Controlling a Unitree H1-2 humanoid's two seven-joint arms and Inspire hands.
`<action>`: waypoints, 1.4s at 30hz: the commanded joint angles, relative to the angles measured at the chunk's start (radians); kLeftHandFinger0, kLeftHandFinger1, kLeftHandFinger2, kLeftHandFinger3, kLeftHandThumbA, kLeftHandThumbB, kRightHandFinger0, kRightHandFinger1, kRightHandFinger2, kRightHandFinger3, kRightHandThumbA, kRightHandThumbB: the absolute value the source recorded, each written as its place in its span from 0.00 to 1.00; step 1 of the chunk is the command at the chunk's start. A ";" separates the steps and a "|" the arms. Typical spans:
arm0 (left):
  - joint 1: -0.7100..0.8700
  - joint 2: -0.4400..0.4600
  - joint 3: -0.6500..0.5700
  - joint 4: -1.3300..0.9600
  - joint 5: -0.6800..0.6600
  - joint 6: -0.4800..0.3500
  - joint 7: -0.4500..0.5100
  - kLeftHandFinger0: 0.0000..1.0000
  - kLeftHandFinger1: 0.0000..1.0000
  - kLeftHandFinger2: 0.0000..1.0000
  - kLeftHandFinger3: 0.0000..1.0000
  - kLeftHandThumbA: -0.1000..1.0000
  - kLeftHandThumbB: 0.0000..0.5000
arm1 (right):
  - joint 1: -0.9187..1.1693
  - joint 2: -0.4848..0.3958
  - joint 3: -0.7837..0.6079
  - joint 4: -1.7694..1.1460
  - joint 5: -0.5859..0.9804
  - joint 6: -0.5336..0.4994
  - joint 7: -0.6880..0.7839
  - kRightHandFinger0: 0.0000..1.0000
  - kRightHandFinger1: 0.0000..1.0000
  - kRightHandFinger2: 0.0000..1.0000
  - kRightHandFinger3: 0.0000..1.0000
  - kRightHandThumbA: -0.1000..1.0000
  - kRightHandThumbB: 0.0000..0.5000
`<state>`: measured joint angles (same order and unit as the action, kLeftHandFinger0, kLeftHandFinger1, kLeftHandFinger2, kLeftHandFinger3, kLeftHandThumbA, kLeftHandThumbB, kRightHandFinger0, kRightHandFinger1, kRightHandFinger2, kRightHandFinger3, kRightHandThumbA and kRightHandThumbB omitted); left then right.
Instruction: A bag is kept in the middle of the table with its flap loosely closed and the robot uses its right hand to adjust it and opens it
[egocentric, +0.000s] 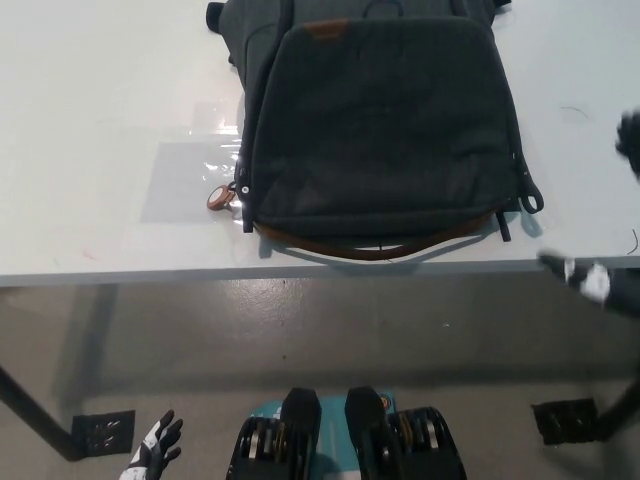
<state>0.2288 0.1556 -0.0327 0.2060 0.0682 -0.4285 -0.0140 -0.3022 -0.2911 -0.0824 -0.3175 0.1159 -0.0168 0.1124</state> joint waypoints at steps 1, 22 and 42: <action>0.036 0.022 0.001 -0.024 -0.010 -0.041 -0.005 1.00 1.00 1.00 1.00 1.00 1.00 | -0.138 -0.034 -0.014 0.089 0.082 0.136 0.034 1.00 1.00 1.00 1.00 1.00 0.56; 0.086 0.032 -0.018 -0.030 -0.015 -0.041 -0.008 1.00 1.00 1.00 1.00 1.00 1.00 | -0.573 0.037 0.026 0.701 0.126 0.161 0.163 1.00 1.00 1.00 1.00 1.00 0.75; 0.082 0.040 -0.021 -0.025 -0.016 -0.041 -0.013 1.00 1.00 1.00 1.00 1.00 1.00 | -0.740 0.114 0.090 0.991 0.068 0.212 0.184 0.91 0.93 1.00 1.00 0.81 0.77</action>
<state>0.3043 0.1755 -0.0501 0.2042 0.0632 -0.4301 -0.0176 -0.9557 -0.2056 -0.0187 0.6282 0.2097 0.1743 0.2883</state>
